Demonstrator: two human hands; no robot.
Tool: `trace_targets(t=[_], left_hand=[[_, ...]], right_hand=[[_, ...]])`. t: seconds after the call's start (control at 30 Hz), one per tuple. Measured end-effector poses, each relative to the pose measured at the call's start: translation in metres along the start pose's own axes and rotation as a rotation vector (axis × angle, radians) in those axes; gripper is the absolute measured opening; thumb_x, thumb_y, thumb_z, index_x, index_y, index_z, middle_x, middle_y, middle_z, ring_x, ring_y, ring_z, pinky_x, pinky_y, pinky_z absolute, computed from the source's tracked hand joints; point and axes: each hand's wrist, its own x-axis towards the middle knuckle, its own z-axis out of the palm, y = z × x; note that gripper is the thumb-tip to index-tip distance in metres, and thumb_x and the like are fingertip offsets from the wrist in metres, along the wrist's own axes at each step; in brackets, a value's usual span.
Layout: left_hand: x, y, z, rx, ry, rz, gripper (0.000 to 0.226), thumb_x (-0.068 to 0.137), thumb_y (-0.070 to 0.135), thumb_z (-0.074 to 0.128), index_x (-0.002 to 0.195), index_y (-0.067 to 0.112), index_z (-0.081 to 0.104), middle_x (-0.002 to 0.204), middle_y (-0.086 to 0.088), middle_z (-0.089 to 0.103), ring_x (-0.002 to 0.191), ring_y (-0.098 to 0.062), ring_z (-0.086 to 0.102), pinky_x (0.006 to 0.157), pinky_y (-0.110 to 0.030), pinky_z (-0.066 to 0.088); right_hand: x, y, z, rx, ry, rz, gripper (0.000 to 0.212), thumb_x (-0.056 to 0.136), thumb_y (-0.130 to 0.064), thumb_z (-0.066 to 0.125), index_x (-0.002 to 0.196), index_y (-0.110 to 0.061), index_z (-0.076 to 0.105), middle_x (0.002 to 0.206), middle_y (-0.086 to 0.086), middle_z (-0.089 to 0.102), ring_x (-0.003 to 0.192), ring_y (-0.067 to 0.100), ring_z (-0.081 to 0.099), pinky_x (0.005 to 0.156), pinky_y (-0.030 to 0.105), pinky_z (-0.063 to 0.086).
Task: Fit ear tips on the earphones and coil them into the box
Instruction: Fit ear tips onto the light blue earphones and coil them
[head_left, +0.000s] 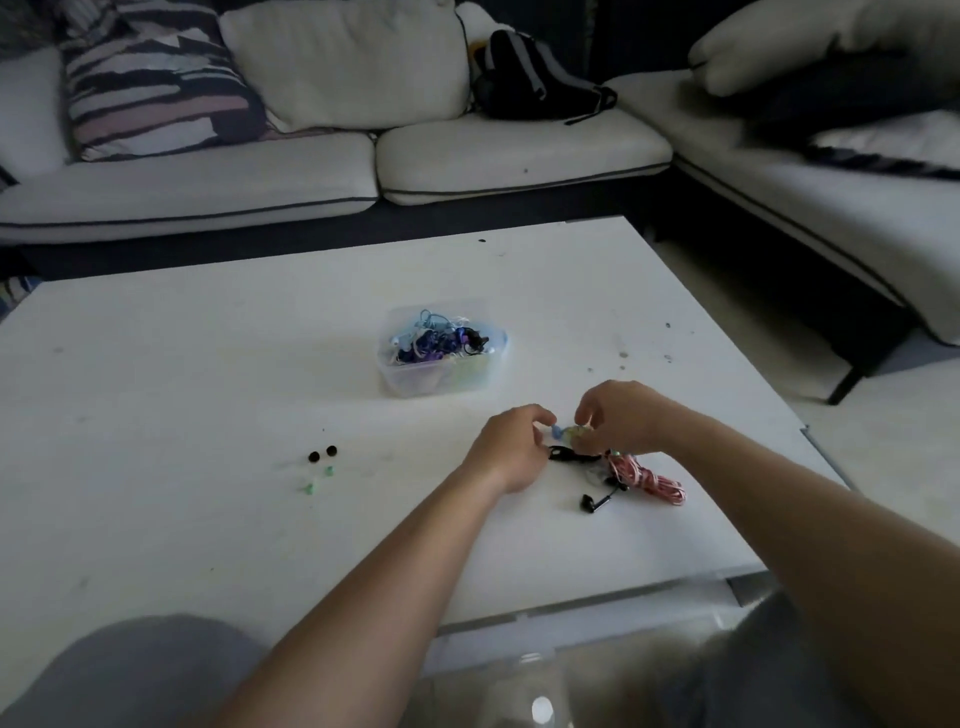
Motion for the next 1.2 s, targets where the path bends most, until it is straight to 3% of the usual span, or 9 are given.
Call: trace_targets(t=[0.13,0.27,0.43,0.57,0.67,0.8,0.9,1.07,1.2], left_hand=[[0.007,0.003,0.008,0.001,-0.03,-0.037,0.043,0.088,0.014,0.061,0.129,0.022,0.058,0.114,0.0,0.066,0.107,-0.02,0.06,0.087,-0.025,0.044],[0.014,-0.001,0.007,-0.052,-0.014,-0.062,0.042,0.087,0.022,0.066,0.128,0.023,0.056,0.106,0.004,0.063,0.1,-0.017,0.06,0.081,-0.026,0.046],[0.017,-0.004,0.002,-0.135,0.021,-0.005,0.056,0.084,0.026,0.072,0.135,0.036,0.051,0.123,0.001,0.054,0.103,-0.015,0.055,0.09,-0.028,0.046],[0.012,0.002,-0.009,-0.271,0.035,0.038,0.043,0.086,0.025,0.071,0.126,0.038,0.06,0.128,0.004,0.052,0.11,-0.011,0.049,0.089,-0.024,0.04],[0.009,0.004,-0.014,-0.281,-0.001,0.071,0.042,0.087,0.023,0.071,0.125,0.037,0.061,0.13,0.006,0.055,0.112,-0.012,0.049,0.089,-0.024,0.039],[0.011,0.002,-0.004,-0.109,-0.034,0.083,0.037,0.082,0.025,0.076,0.115,0.035,0.065,0.116,0.008,0.06,0.093,-0.006,0.054,0.082,-0.024,0.042],[0.012,0.0,0.004,0.016,-0.043,0.083,0.029,0.072,0.03,0.082,0.098,0.034,0.07,0.106,0.009,0.062,0.094,-0.01,0.057,0.082,-0.026,0.046],[0.009,-0.001,0.005,0.149,0.017,0.139,0.015,0.074,0.029,0.079,0.086,0.03,0.07,0.092,0.011,0.06,0.094,-0.015,0.061,0.08,-0.03,0.05],[0.007,0.0,-0.009,0.109,0.067,0.122,0.006,0.081,0.03,0.073,0.083,0.031,0.068,0.088,0.014,0.058,0.089,-0.011,0.057,0.071,-0.026,0.044]], right_hand=[[0.003,0.002,0.001,0.002,0.048,-0.026,0.042,0.072,-0.029,0.082,0.11,-0.022,0.065,0.101,-0.008,0.062,0.09,0.016,0.062,0.07,0.027,0.051],[0.009,0.007,-0.011,0.076,0.067,-0.063,0.028,0.072,-0.031,0.086,0.094,-0.022,0.072,0.09,-0.008,0.069,0.086,0.013,0.064,0.066,0.023,0.046],[0.011,0.008,-0.026,0.198,0.109,-0.135,0.017,0.086,-0.035,0.073,0.074,-0.023,0.075,0.068,-0.008,0.073,0.061,0.004,0.064,0.06,0.021,0.047],[0.009,0.002,-0.033,0.37,0.127,-0.159,0.019,0.093,-0.023,0.064,0.082,-0.011,0.075,0.069,-0.001,0.071,0.057,0.01,0.06,0.056,0.018,0.048],[0.007,-0.002,-0.035,0.441,0.102,-0.144,0.02,0.094,-0.02,0.061,0.084,-0.01,0.075,0.073,0.001,0.072,0.061,0.013,0.062,0.057,0.024,0.053],[0.01,0.003,-0.032,0.217,-0.077,-0.101,0.01,0.086,-0.017,0.063,0.086,-0.018,0.074,0.083,0.004,0.075,0.067,0.014,0.066,0.06,0.027,0.053],[0.007,0.006,-0.026,0.105,-0.187,-0.114,0.011,0.081,-0.018,0.072,0.086,-0.027,0.072,0.088,0.001,0.076,0.077,0.019,0.07,0.07,0.028,0.052],[0.005,-0.001,-0.024,0.097,-0.163,-0.144,0.015,0.081,-0.014,0.07,0.079,-0.03,0.071,0.083,-0.014,0.073,0.085,0.014,0.07,0.08,0.027,0.053],[0.003,-0.004,-0.026,0.133,-0.142,-0.167,0.011,0.084,-0.018,0.066,0.08,-0.025,0.074,0.085,-0.001,0.075,0.072,0.016,0.068,0.076,0.03,0.054]])
